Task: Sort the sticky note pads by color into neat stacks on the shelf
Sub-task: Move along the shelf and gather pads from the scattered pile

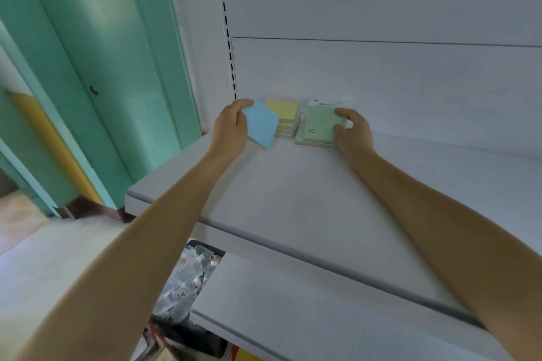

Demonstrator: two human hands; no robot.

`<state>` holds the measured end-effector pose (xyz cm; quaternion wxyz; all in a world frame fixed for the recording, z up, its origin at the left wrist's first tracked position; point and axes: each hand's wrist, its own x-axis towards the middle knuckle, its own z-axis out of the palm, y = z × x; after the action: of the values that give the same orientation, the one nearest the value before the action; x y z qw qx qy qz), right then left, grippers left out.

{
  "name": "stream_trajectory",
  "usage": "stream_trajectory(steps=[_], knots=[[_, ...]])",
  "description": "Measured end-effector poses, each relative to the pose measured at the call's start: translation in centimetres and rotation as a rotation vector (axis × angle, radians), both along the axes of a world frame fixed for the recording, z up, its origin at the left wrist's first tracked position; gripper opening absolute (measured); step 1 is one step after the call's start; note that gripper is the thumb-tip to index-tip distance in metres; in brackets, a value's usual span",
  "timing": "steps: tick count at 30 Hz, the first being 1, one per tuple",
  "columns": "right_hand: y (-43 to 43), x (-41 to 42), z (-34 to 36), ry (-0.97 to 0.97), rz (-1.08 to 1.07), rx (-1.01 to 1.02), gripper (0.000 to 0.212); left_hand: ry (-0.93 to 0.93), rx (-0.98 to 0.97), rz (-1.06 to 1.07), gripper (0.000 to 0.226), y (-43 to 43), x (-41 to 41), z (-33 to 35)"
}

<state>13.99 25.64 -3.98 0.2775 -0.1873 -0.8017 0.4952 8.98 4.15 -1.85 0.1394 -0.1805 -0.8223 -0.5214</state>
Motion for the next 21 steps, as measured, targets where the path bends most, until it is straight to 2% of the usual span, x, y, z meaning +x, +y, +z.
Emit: stream_trajectory(steps=[5,8,13,21], knots=[[-0.2,0.6,0.0,0.032,0.044,0.065,0.048,-0.141,0.008,-0.034,0.038,1.8,1.0,-0.2],[-0.3,0.8,0.3,0.045,0.043,0.072,0.050,-0.162,-0.029,-0.041,0.044,1.9,0.7,0.0],[0.7,1.9,1.2,0.008,0.037,0.102,0.052,-0.155,0.015,-0.095,0.048,1.8,1.3,0.5],[4.3,9.5,2.1,0.024,-0.114,0.061,0.054,-0.168,0.009,-0.277,0.050,6.8,4.0,0.0]])
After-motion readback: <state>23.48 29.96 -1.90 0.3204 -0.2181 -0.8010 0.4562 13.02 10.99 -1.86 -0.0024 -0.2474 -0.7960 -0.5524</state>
